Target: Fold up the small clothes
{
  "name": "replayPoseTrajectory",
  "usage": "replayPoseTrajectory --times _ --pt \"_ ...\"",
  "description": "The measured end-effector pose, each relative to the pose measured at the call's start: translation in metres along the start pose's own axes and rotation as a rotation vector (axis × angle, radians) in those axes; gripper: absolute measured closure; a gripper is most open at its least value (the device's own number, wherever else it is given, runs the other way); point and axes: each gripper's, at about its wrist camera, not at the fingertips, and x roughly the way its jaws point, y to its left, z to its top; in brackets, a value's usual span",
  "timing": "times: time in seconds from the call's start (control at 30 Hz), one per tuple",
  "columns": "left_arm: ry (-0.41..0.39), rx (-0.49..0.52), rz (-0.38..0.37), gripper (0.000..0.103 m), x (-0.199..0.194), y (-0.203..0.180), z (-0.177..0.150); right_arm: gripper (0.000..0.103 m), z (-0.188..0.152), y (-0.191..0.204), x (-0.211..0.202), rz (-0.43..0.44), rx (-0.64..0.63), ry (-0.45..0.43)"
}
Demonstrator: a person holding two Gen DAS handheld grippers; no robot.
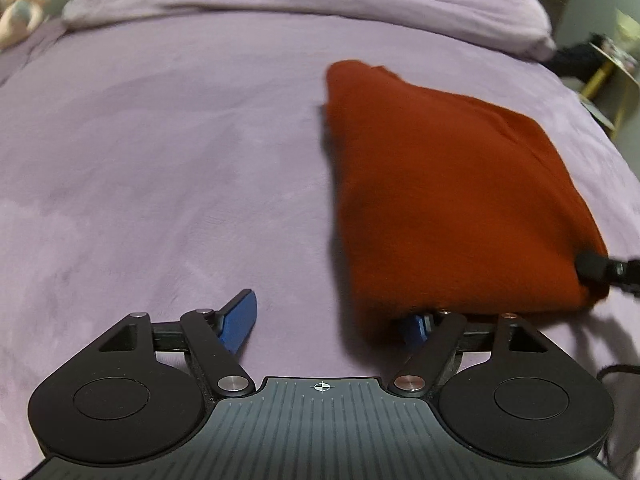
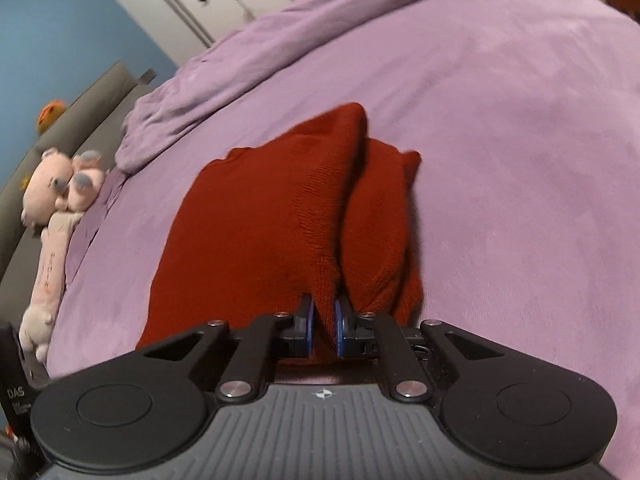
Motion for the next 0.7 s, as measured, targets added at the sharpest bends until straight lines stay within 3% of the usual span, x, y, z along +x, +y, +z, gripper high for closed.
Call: replayPoseTrajectory --times 0.37,0.7 --pt "0.042 -0.018 0.045 0.021 0.004 0.000 0.003 0.095 -0.007 0.027 0.011 -0.143 -0.088 -0.015" --pt "0.031 -0.013 0.074 0.022 -0.005 0.002 0.003 0.094 -0.011 0.032 0.006 -0.161 -0.019 -0.018"
